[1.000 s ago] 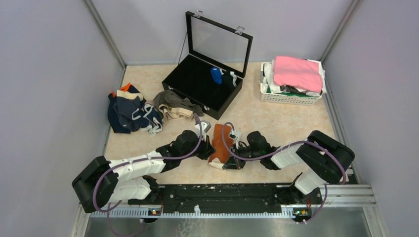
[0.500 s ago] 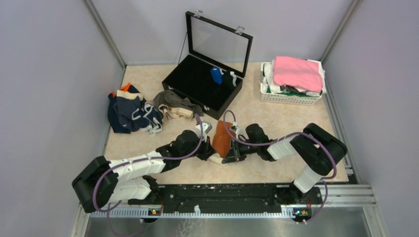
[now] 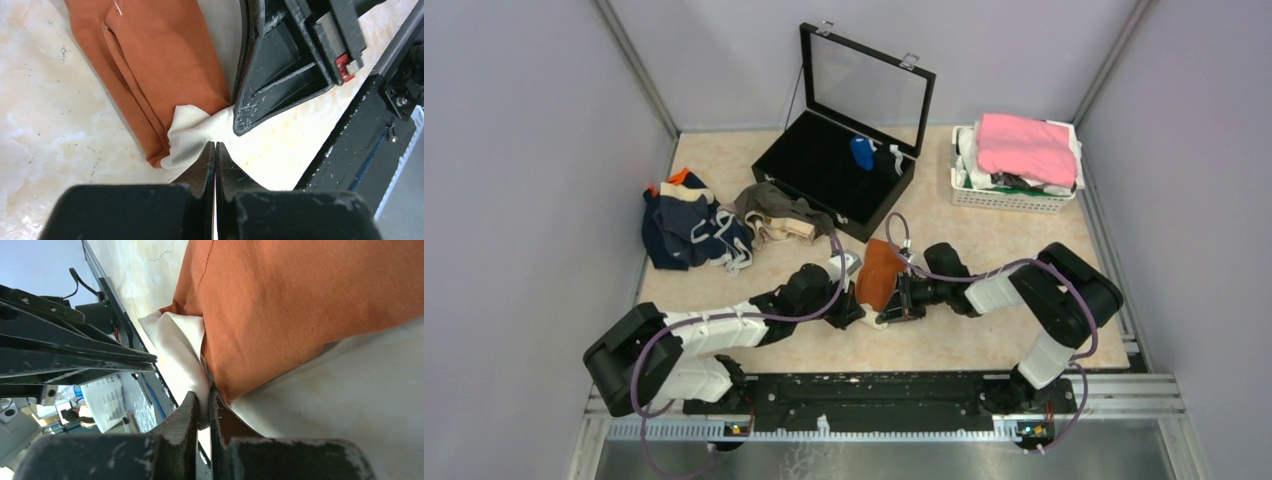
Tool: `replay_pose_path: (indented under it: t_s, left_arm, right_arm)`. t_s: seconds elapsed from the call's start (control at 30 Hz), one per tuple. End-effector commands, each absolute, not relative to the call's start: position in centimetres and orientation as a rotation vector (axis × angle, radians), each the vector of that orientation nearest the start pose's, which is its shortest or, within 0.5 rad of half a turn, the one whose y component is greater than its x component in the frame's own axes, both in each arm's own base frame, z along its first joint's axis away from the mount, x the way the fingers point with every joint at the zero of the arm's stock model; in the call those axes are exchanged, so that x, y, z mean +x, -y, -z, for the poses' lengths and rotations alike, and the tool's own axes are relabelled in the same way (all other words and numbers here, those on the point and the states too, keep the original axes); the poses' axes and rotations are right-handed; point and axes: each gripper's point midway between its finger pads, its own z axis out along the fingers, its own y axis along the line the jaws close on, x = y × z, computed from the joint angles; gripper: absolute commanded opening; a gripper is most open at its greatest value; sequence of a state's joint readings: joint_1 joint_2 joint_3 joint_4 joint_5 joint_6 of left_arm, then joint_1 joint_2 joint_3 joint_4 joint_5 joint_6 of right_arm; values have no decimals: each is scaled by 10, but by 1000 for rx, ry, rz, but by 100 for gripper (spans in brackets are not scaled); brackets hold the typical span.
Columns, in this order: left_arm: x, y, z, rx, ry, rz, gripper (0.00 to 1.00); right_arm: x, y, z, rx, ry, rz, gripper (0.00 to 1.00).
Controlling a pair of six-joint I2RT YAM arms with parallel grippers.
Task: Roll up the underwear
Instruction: Roll the underwear to the center of the board.
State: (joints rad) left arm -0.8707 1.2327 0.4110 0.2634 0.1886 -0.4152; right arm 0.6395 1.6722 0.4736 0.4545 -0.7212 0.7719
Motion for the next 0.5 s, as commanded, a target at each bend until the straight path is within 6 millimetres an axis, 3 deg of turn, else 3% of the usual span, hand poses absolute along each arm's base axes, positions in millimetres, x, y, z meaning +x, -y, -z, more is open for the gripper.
replay_pose_path:
  t_s: [0.0, 0.47]
  left_arm:
    - [182, 299, -70, 663, -2120, 970, 0]
    - [199, 307, -62, 610, -2111, 939, 0]
  right_arm:
    - [183, -291, -16, -163, -2613, -1404, 0]
    - [182, -290, -14, -155, -2623, -1418, 2]
